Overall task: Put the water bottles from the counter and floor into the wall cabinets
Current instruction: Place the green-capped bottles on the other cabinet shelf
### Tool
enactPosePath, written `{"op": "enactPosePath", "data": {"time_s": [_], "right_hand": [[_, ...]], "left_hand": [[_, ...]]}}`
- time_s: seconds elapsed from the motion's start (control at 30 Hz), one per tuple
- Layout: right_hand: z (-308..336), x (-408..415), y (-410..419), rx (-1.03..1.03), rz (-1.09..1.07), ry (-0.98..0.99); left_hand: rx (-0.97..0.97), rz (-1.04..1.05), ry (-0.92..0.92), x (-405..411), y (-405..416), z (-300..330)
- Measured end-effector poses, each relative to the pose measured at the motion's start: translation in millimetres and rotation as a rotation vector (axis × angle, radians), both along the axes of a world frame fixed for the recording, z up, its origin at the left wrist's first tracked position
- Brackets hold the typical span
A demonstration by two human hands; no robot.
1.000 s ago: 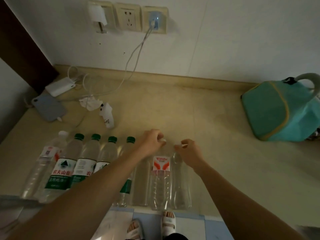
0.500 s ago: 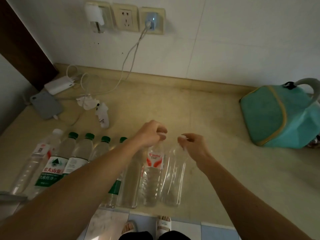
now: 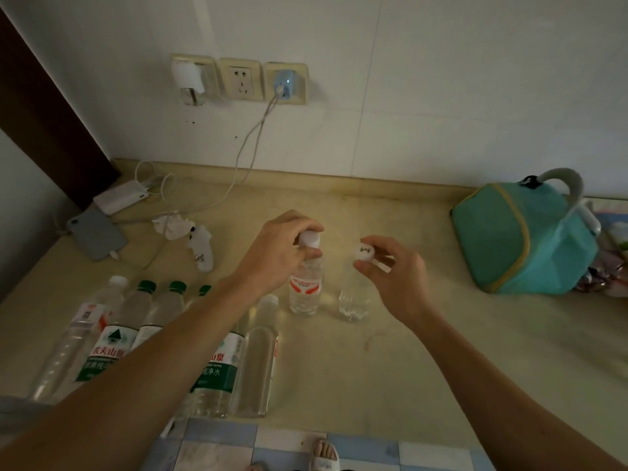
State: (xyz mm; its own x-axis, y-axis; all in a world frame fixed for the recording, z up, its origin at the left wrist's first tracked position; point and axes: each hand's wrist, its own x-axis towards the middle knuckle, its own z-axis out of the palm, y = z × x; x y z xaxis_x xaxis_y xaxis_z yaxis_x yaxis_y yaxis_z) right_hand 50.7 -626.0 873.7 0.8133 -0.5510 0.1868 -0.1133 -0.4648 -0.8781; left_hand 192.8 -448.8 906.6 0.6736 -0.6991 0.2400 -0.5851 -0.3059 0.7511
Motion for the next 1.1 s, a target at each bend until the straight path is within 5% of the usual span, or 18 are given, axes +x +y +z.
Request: {"op": "enactPosePath", "data": {"time_s": [0.33, 0.63, 1.1], "right_hand": [[-13, -5, -3, 0.001, -0.018, 0.086], [-85, -24, -4, 0.267, 0.078, 0.291], [-80, -2, 16, 0.261, -0.123, 0.284]], "left_hand": [[0.035, 0.034, -0.021, -22, 4, -12], [-0.015, 0.247, 0.357, -31, 1, -95], [-0.120, 0.320, 0.512, -27, 4, -103]]}}
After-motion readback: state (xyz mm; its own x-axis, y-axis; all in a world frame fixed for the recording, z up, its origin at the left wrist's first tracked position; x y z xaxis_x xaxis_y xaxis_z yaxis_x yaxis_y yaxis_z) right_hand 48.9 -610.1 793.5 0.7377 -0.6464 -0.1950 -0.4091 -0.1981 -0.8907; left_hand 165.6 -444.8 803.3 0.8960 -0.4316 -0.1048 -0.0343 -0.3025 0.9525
